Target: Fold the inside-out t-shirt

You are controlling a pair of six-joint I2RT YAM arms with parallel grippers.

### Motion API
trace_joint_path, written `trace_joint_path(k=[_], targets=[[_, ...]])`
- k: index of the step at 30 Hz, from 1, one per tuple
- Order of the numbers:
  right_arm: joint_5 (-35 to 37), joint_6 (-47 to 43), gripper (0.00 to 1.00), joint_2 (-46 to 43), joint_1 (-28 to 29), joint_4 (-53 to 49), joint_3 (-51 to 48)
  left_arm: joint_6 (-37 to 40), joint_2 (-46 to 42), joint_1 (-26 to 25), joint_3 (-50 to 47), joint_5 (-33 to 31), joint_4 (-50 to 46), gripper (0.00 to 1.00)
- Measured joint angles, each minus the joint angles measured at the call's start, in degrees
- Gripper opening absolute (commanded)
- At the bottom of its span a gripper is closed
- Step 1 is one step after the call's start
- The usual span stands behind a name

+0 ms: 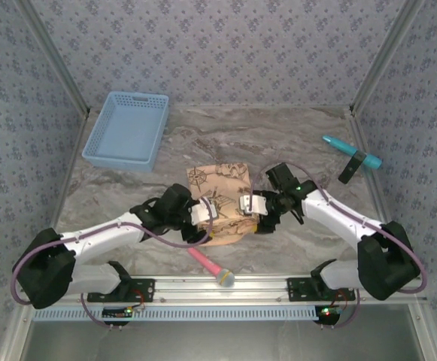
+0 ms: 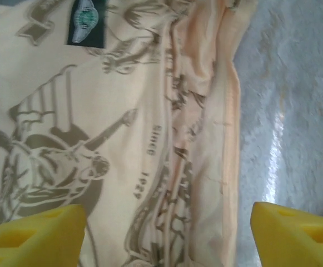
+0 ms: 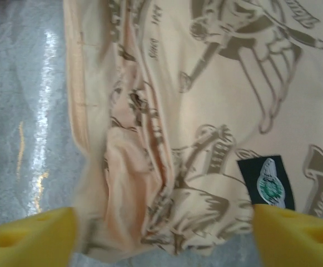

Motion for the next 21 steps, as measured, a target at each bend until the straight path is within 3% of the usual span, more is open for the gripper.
trace_joint_path(k=[6, 12, 16, 19, 21], targets=[[0.22, -0.92, 0.92, 1.97, 0.61, 2.56, -2.14, 14.86, 1.07, -0.74, 3.21, -2.36, -8.74, 0.8], [2.27, -2.19, 0.92, 4.24, 2.25, 3.61, -3.41, 25.05, 1.88, 1.07, 3.78, -1.95, -12.9, 0.8], [5.64, -3.06, 0.87, 5.31, 3.15, 6.73, -6.14, 30.01, 4.68, 2.78, 4.92, -1.75, -13.7, 0.78], [7.1, -3.78, 0.74, 6.8, 4.26, 8.63, -7.37, 32.46, 6.88, 3.17, 5.2, -1.22, -13.46, 0.73], [8.24, -4.42, 0.51, 6.75, 5.46, 10.45, -7.41, 33.86, 8.22, 3.15, 5.46, 0.02, -13.55, 0.66]])
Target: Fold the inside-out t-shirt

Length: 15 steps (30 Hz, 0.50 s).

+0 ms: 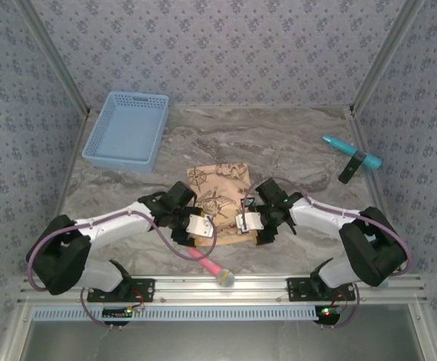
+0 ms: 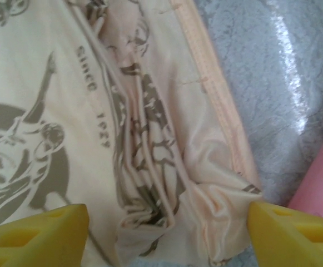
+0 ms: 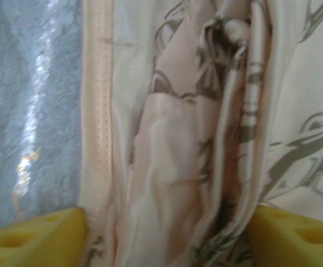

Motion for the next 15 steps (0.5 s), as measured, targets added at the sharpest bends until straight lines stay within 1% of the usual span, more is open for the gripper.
trace_joint_path(k=[3, 4, 6, 8, 9, 10, 11, 12, 15], targets=[[1.73, -0.33, 0.32, 0.15, 1.31, 2.54, -0.46, 1.66, 1.75, 0.0, 1.09, 1.75, 0.0, 0.56], [2.1, -0.35, 0.28, 0.15, 1.49, 2.97, -0.61, 2.08, 2.27, 0.0, 1.51, 2.19, -0.02, 0.52], [2.75, 0.02, 0.2, 0.13, 1.57, 3.45, -0.74, 2.89, 2.99, 0.0, 2.03, 2.6, -0.02, 0.41], [2.86, 0.2, 0.15, 0.02, 1.55, 3.45, -0.74, 3.87, 3.34, 0.07, 2.16, 2.58, -0.22, 0.35], [2.69, 0.52, 0.14, -0.24, 1.33, 3.28, -0.72, 4.37, 3.43, 0.31, 2.19, 2.64, -0.46, 0.35], [2.36, 0.72, 0.13, -0.55, 1.11, 2.97, -0.72, 4.81, 3.43, 0.48, 2.19, 2.71, -0.76, 0.37], [1.7, 1.01, 0.11, -0.98, 0.68, 2.54, -0.72, 5.16, 3.48, 0.87, 2.23, 2.78, -1.29, 0.44], [1.03, 1.4, 0.1, -1.46, 0.11, 2.16, -0.72, 5.7, 3.63, 1.22, 2.38, 2.8, -1.9, 0.55], [-0.5, 2.32, 0.09, -2.43, -1.27, 1.53, -0.55, 5.75, 4.31, 1.84, 2.71, 2.93, -2.95, 0.74]])
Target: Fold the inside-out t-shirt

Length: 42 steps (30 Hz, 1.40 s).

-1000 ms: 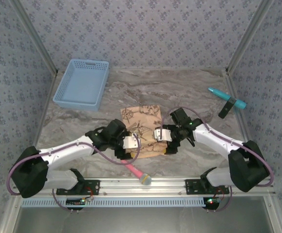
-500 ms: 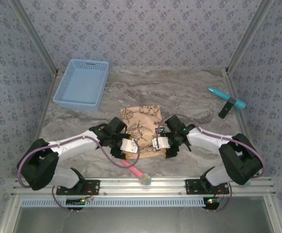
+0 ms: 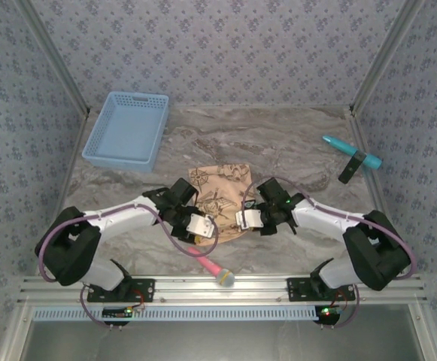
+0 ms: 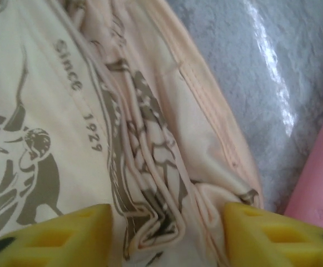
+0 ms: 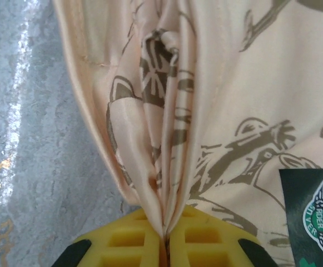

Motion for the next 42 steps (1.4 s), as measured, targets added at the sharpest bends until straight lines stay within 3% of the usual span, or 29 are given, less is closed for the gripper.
trace_joint_path(k=[5, 7, 10, 11, 12, 16, 20, 25, 31, 36, 42], targets=[[-1.14, 0.46, 0.08, -0.22, -0.68, -0.61, 0.37, -1.55, 2.51, 0.02, 1.16, 0.74, -1.05, 0.74], [-1.4, 0.63, 0.08, -0.22, -0.68, -0.74, 0.39, -2.14, 4.04, 0.02, 2.25, 0.87, -1.36, 0.63], [-1.4, 0.81, 0.08, -0.22, -0.68, -1.14, 0.68, -2.71, 5.35, 0.02, 3.41, 1.2, -1.49, 0.37], [-1.4, 0.85, 0.08, -0.22, -0.68, -1.16, 0.72, -2.86, 5.44, 0.02, 3.52, 1.36, -1.42, 0.27], [-1.4, 0.87, 0.08, -0.22, -0.68, -1.25, 0.72, -2.99, 5.42, 0.02, 3.58, 1.57, -1.51, 0.09], [-1.73, 1.16, 0.1, -0.42, -0.87, -1.57, 0.79, -2.03, 4.85, 0.42, 3.8, 2.36, -2.08, 0.0], [-3.19, 1.73, 0.07, -2.27, -1.03, -5.68, 2.47, -1.18, 1.57, 2.08, 5.11, 5.22, -5.88, 0.0], [-8.48, 3.32, 0.0, -7.56, -1.01, -18.18, 7.48, 0.2, -5.2, 2.91, 8.28, 10.54, -14.23, 0.0], [-19.56, 6.99, 0.0, -8.31, -5.49, -32.17, 17.05, -0.04, -9.35, 7.21, 14.71, 23.52, -24.28, 0.0], [-27.28, 6.93, 0.02, 2.51, -11.72, -40.76, 27.43, 1.53, 1.77, 13.31, 24.11, 31.23, -31.65, 0.0], [-29.51, 4.9, 0.03, 15.82, -13.2, -45.51, 35.45, 4.96, 18.05, 16.68, 31.58, 33.03, -38.03, 0.0]])
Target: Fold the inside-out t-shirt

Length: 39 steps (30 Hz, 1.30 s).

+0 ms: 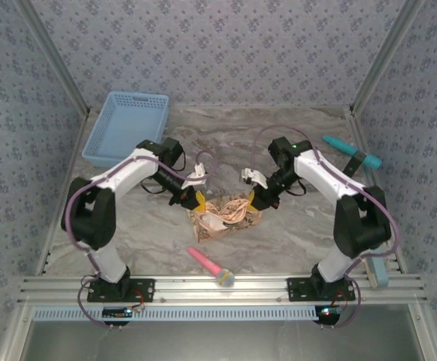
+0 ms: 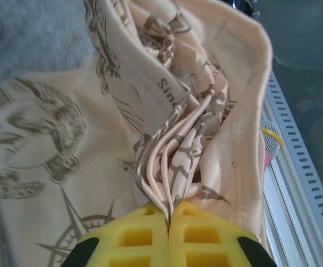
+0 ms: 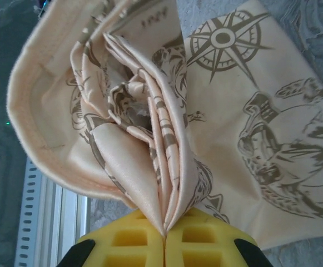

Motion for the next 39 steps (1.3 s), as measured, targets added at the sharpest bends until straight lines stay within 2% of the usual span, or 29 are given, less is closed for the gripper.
trace_joint_path(k=[3, 11, 16, 23, 26, 28, 30, 31, 32, 34, 37, 38, 39], targets=[[-1.51, -0.46, 0.06, 4.83, -0.76, -2.82, 3.91, -1.03, 1.79, 1.03, -1.44, -0.04, -0.33, 0.0], [-3.23, -4.87, 0.06, 18.21, -1.92, -10.27, 15.74, -7.76, 0.92, 4.0, -3.52, 0.07, 0.72, 0.0], [-3.17, -5.11, 0.06, 23.08, -0.44, -12.04, 20.31, -19.1, -1.07, 3.56, -5.38, 0.07, 1.14, 0.0], [-3.19, -2.03, 0.12, 30.12, 0.17, -12.33, 28.24, -36.04, -5.81, 5.62, -12.85, 0.87, 8.37, 0.04], [-2.86, 0.57, 0.24, 33.97, 0.17, -12.5, 31.98, -39.67, -4.15, 7.76, -13.25, 0.72, 10.54, 0.06], [-2.19, 2.86, 0.36, 36.2, 0.2, -12.13, 33.86, -41.46, -1.42, 8.96, -13.25, 0.7, 11.87, 0.07], [-1.18, 6.1, 0.5, 37.07, 0.24, -10.62, 34.12, -42.8, 1.33, 9.79, -13.25, 0.55, 12.63, 0.17], [-0.35, 8.59, 0.52, 37.24, 0.15, -9.22, 34.1, -43.52, 2.25, 10.05, -13.25, 0.35, 12.87, 0.28], [0.17, 11.02, 0.54, 37.27, 0.07, -7.67, 34.05, -44.24, 2.49, 10.38, -13.31, 0.0, 13.31, 0.3], [0.74, 16.41, 0.63, 37.05, -0.42, -3.23, 33.68, -45.97, 2.23, 10.91, -13.55, -0.46, 14.25, 0.37], [0.55, 24.52, 0.68, 34.73, -2.05, 6.25, 29.22, -48.89, 0.81, 12.48, -13.97, -1.57, 16.09, 0.43], [0.57, 26.95, 0.77, 33.29, -2.58, 9.62, 26.93, -49.77, 0.0, 13.18, -14.12, -1.99, 16.44, 0.45], [0.9, 29.46, 0.99, 31.41, -3.08, 13.35, 24.15, -51.36, -1.27, 13.9, -14.16, -2.86, 16.9, 0.53]])
